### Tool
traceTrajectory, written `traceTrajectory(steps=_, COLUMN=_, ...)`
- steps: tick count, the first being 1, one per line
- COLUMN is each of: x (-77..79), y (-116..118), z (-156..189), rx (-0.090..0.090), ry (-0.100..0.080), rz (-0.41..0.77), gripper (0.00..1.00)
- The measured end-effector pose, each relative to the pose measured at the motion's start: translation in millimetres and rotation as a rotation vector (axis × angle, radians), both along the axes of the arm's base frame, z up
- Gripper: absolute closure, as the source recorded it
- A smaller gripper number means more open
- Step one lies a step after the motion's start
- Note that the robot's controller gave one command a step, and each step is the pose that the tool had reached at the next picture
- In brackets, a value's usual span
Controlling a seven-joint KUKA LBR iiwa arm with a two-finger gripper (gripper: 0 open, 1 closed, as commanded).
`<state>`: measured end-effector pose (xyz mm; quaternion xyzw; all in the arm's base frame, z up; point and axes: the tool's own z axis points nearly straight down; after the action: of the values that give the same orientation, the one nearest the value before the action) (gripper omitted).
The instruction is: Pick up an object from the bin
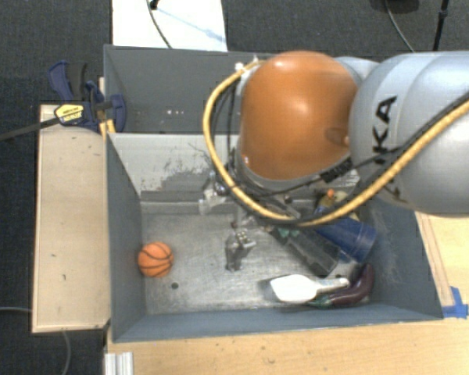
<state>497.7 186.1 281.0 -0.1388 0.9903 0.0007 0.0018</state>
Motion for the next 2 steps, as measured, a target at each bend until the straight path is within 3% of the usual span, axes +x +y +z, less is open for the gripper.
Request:
traceTrajectory(steps=1, x=-0.1, y=0, z=-1, rx=0.000, ry=0.000, rz=0.000, gripper=0.00)
traceTrajectory(steps=2, x=-2.2, y=7, z=-48, rx=0.000, ry=0.002, rz=0.006, gripper=0.00)
